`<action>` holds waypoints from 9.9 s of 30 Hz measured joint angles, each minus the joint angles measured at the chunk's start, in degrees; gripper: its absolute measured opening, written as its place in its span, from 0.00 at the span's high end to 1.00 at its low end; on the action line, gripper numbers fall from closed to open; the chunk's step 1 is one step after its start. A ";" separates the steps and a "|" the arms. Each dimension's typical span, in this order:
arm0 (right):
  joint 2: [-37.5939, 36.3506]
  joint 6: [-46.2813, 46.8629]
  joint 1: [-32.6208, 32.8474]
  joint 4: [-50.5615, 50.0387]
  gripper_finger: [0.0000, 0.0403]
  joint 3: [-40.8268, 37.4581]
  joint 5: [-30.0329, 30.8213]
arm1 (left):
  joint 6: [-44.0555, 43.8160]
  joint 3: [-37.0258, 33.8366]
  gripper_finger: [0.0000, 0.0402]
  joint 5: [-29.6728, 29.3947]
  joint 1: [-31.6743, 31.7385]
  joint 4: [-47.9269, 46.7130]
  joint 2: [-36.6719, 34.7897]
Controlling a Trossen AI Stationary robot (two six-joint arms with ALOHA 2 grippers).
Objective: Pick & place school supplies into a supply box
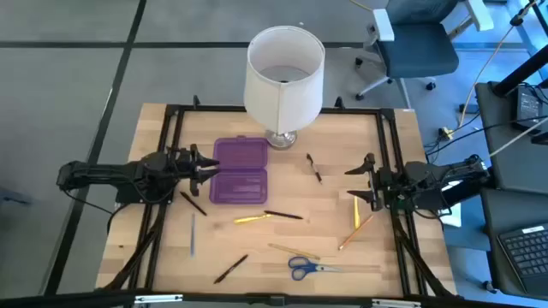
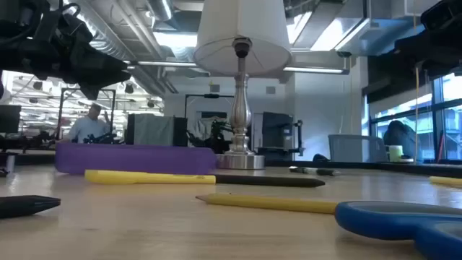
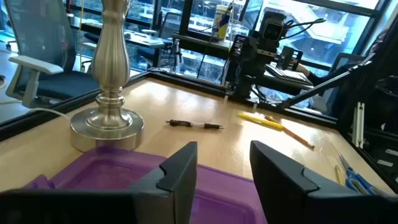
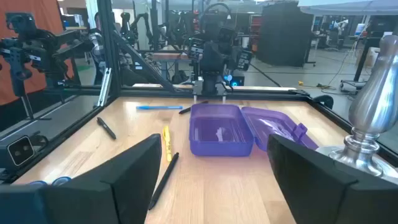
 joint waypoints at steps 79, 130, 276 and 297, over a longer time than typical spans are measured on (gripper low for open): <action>-0.02 -0.01 -0.02 0.00 0.26 0.00 0.00 | -0.02 -0.02 0.65 -0.02 -0.02 0.00 0.00; -0.02 -0.02 0.00 0.00 0.26 0.00 0.00 | -0.07 -0.02 0.65 0.00 -0.01 0.00 0.00; -0.01 -10.56 -0.01 -2.74 0.26 0.00 0.03 | 15.37 47.21 0.93 9.18 -20.33 -70.25 91.87; -0.02 -10.56 -0.01 -2.71 0.26 0.00 0.03 | 14.97 52.28 0.96 9.41 -20.33 -82.29 91.04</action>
